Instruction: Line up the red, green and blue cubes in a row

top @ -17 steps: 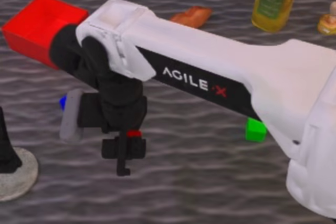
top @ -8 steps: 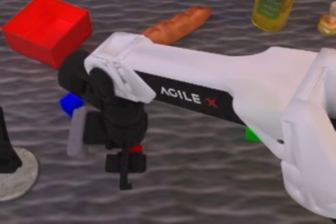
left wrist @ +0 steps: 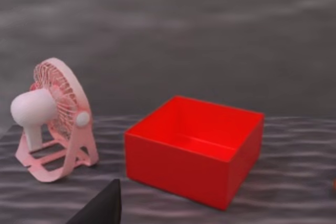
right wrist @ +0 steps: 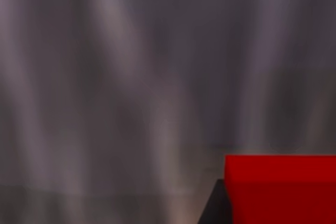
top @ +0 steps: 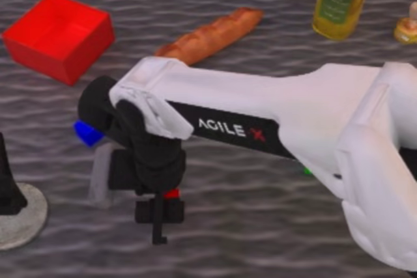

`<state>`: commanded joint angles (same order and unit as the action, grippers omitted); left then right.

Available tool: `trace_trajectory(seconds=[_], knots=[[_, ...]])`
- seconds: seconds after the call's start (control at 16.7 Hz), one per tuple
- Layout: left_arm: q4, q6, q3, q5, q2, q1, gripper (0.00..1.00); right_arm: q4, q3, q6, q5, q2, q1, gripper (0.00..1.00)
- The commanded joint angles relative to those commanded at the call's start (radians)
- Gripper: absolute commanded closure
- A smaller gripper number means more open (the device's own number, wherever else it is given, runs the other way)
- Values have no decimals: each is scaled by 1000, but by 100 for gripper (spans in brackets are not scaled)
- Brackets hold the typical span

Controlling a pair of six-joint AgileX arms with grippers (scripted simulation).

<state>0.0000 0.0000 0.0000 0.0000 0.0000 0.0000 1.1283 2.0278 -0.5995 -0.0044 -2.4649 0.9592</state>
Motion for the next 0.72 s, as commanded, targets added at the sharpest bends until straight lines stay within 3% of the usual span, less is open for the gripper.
trace_trajectory(seconds=[0.72], knots=[[0,0,0,0,0,0,0,0,0,0,0,0,0,2]])
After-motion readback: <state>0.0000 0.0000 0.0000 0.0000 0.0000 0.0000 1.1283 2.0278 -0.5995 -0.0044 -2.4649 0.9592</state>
